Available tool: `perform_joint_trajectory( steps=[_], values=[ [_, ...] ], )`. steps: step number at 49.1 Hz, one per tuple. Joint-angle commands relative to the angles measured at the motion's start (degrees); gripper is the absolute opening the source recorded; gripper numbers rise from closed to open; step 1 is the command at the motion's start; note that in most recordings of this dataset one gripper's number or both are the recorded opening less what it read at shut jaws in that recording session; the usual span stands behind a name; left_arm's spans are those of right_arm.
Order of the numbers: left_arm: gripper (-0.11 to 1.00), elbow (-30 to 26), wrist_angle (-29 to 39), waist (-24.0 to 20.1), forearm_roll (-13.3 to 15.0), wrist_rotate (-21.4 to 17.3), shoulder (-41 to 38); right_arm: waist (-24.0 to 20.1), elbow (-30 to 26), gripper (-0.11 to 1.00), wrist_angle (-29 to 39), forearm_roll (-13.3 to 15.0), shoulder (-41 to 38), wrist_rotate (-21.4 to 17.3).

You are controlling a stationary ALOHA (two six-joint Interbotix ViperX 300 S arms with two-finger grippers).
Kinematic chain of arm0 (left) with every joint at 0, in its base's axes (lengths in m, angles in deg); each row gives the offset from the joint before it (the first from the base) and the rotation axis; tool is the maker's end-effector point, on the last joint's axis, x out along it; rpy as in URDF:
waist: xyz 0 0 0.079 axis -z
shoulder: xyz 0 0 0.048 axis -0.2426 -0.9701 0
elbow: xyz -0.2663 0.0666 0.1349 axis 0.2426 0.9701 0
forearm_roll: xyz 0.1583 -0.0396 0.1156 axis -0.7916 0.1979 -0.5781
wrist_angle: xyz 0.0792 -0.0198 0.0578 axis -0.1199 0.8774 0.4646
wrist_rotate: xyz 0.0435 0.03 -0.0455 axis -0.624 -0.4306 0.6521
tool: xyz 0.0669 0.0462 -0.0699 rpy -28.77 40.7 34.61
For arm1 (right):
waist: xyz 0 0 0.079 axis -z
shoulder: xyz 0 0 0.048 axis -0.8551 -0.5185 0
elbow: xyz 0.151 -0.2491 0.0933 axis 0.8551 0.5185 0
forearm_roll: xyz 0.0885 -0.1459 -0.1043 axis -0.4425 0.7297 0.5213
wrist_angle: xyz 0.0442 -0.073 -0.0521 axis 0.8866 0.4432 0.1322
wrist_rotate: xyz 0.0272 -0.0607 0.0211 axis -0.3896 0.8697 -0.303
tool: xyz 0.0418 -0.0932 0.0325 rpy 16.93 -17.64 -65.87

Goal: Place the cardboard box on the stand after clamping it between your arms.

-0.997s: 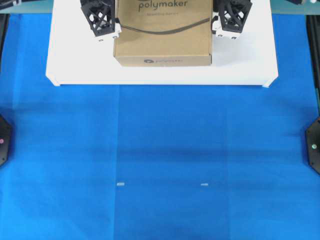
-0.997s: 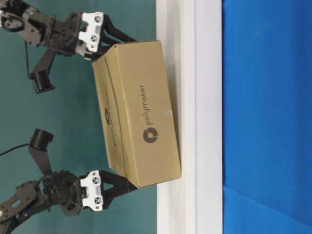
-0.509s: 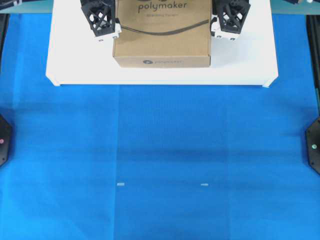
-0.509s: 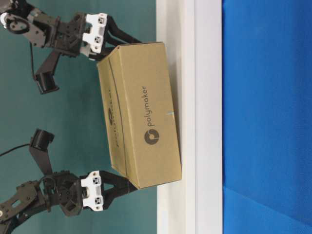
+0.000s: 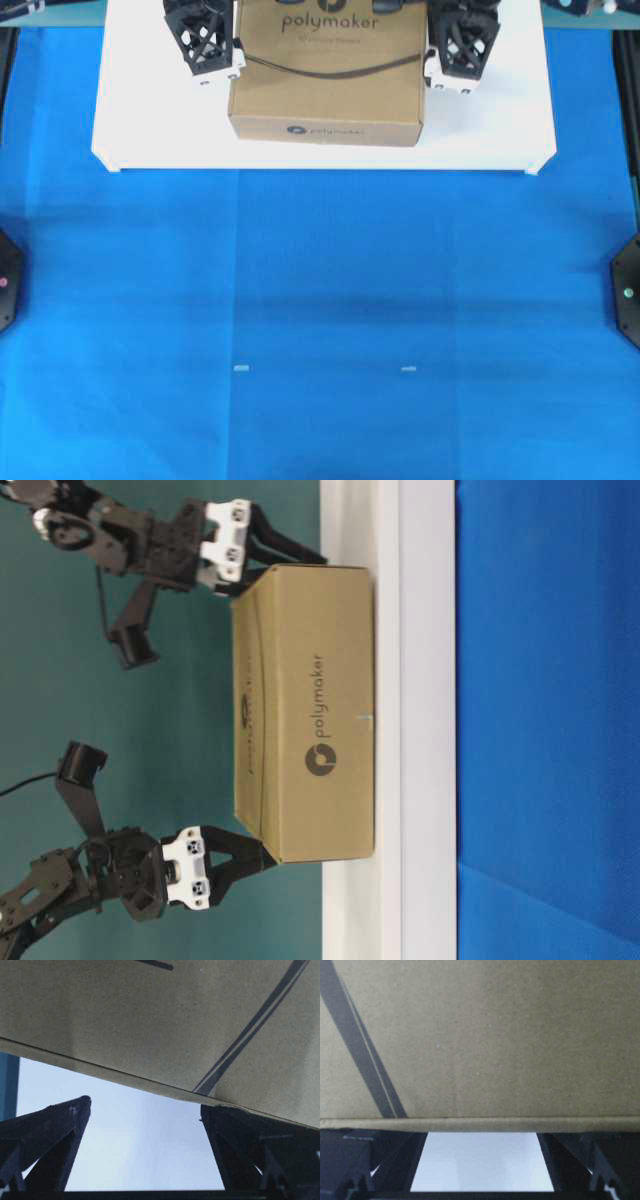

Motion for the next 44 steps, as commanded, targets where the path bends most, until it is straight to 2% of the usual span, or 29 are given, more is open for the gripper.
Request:
perform_joint_trajectory(
  steps=[1,12,23,31,44],
  values=[
    [0.88,-5.7,-3.2,5.5,1.3,4.6,1.1,-2.2,-1.6,0.99,-4.9,-4.7,0.5,-0.1],
    [0.88,-2.1,-4.9,5.4,1.3,5.7,0.8,-1.8,-1.3,0.99,-6.0,-4.5,-0.2,0.0],
    [0.88,1.4,-8.2,5.3,1.3,8.5,1.2,-0.9,-1.1,0.99,-7.2,-4.0,-0.6,0.0],
    [0.88,4.4,-12.2,4.6,1.3,9.0,1.9,0.2,-0.7,0.99,-7.6,-3.5,-0.6,-0.1],
    [0.88,7.6,-12.6,4.0,1.3,8.9,4.3,2.4,0.8,0.99,-5.3,-3.4,0.3,-0.2]
  ],
)
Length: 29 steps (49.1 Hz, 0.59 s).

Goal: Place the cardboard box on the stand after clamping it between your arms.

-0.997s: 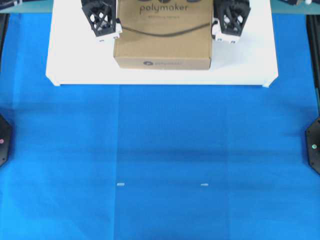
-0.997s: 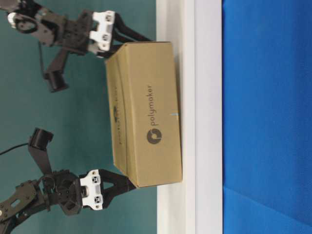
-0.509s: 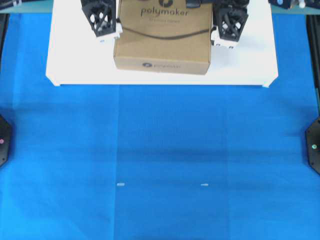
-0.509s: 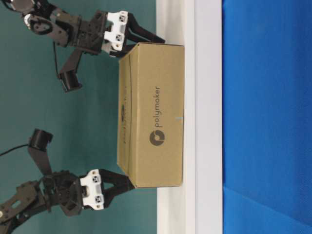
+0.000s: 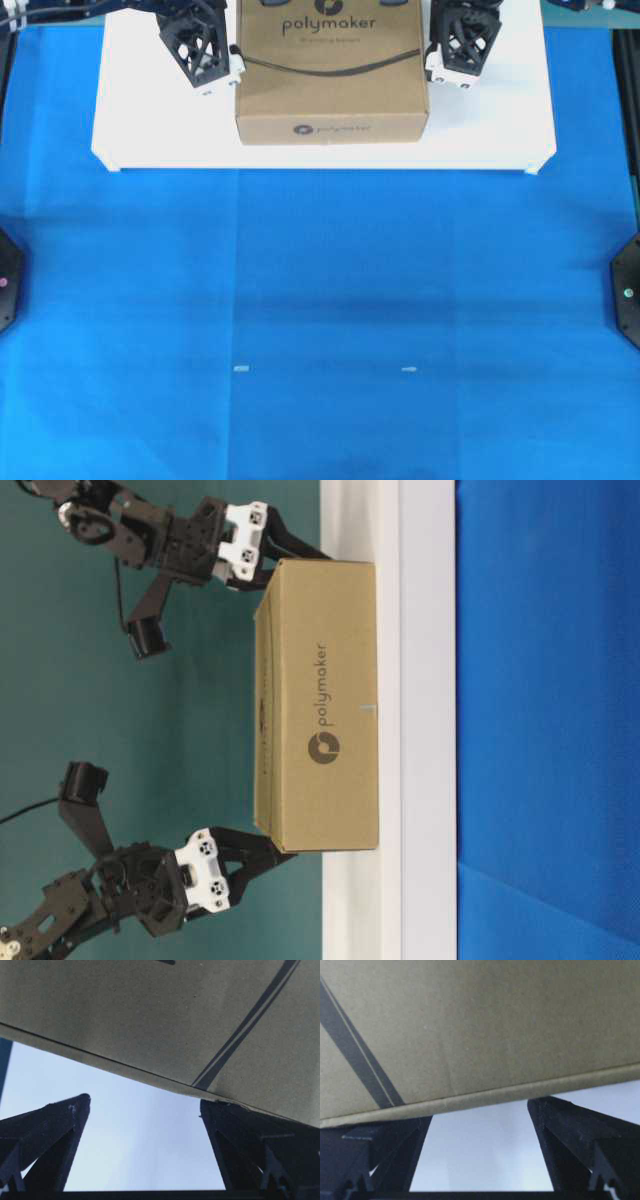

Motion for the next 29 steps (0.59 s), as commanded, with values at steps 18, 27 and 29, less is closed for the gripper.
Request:
perform_joint_trajectory(
  steps=[18,27,29],
  values=[
    [0.88,5.8,-4.0,1.6,1.2,1.9,7.3,-0.1,5.6,0.99,-2.0,-2.5,7.5,-1.4],
    [0.88,8.4,-4.2,-0.6,1.2,0.4,10.4,2.3,9.6,0.99,-3.4,-2.5,11.2,-2.2],
    [0.88,9.0,-4.2,-1.1,1.2,-0.4,11.0,2.5,10.3,0.99,-3.5,-2.5,12.0,-2.5]
  ],
)
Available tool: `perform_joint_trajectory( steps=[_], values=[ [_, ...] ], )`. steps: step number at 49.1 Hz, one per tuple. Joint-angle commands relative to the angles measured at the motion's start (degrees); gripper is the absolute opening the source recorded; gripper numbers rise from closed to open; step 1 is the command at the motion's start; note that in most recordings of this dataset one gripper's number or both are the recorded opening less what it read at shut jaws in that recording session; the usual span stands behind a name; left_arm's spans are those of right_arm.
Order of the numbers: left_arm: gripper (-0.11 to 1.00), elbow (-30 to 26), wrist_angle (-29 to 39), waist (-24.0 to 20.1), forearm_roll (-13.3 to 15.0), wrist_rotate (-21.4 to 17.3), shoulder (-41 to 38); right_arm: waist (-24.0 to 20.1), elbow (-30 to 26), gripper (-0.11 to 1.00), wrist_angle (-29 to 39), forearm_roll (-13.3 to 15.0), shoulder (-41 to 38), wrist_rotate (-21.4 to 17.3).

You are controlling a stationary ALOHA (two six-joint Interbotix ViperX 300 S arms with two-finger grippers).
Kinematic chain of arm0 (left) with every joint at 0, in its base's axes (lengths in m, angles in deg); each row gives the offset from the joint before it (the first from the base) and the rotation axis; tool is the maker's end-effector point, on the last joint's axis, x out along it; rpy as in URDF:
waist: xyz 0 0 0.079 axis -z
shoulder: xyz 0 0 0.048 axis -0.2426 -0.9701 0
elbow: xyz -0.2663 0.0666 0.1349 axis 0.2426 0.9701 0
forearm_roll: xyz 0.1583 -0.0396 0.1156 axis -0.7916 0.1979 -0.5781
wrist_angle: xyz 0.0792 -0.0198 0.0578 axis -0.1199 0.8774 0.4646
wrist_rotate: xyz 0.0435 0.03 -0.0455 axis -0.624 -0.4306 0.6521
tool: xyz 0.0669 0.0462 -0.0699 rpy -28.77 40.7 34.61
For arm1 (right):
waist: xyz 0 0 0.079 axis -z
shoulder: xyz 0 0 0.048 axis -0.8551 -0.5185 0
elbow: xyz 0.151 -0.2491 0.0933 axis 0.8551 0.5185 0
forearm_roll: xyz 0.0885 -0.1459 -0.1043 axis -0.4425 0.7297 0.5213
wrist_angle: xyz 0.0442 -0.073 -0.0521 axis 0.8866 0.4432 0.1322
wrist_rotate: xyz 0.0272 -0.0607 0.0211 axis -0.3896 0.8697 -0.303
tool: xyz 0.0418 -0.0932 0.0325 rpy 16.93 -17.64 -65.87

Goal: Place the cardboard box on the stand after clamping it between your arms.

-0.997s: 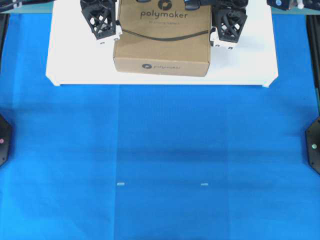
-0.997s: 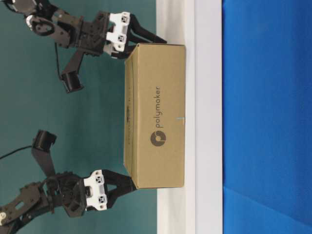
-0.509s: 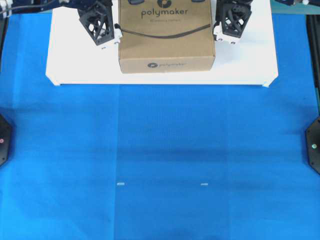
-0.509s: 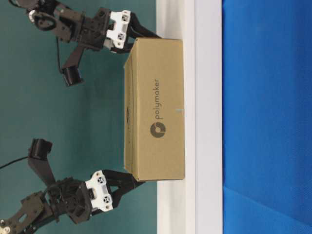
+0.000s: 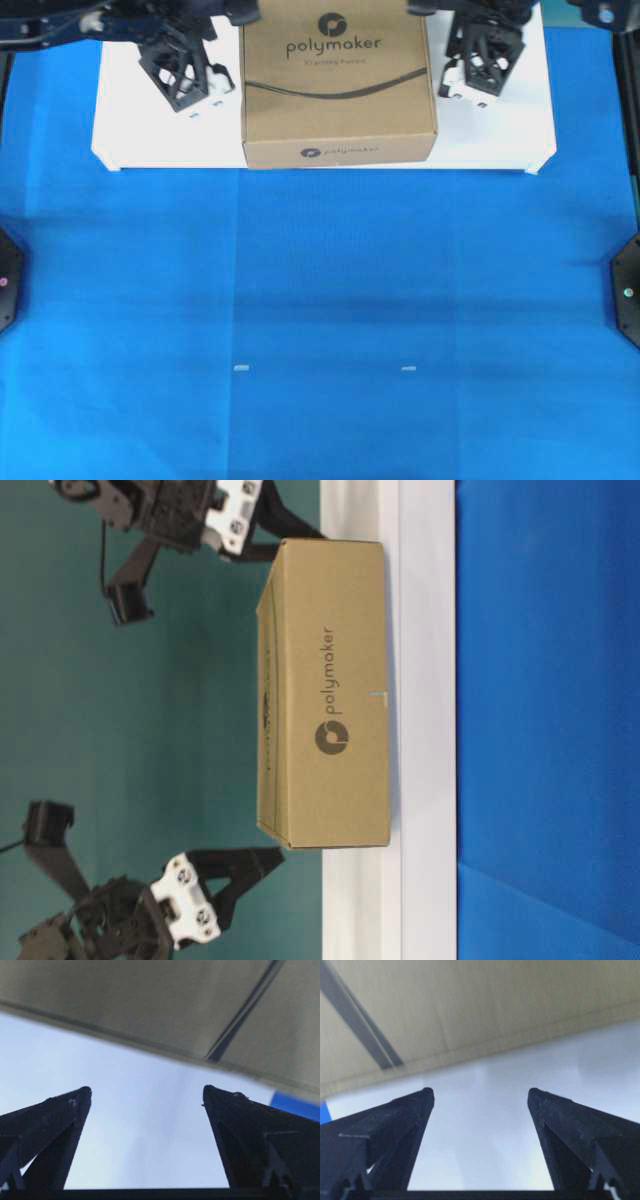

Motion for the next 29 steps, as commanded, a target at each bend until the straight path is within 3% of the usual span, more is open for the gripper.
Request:
perform_joint_trajectory(
  steps=[1,17,24,29],
  values=[
    [0.88,0.4,-0.3,-0.9,0.1,-1.3,2.5,0.8,0.7,0.99,-0.4,-0.4,3.9,-1.1],
    [0.88,7.1,0.1,0.2,0.2,-1.1,13.7,0.4,9.7,0.98,-2.0,-1.1,16.2,-5.4],
    [0.88,12.3,-3.7,4.1,0.3,0.5,20.9,-1.9,14.7,0.98,-5.7,-1.8,23.7,-7.9],
    [0.88,16.3,-6.9,7.8,0.3,4.5,25.8,-5.2,18.9,0.98,-9.2,-1.8,29.0,-11.3]
  ],
)
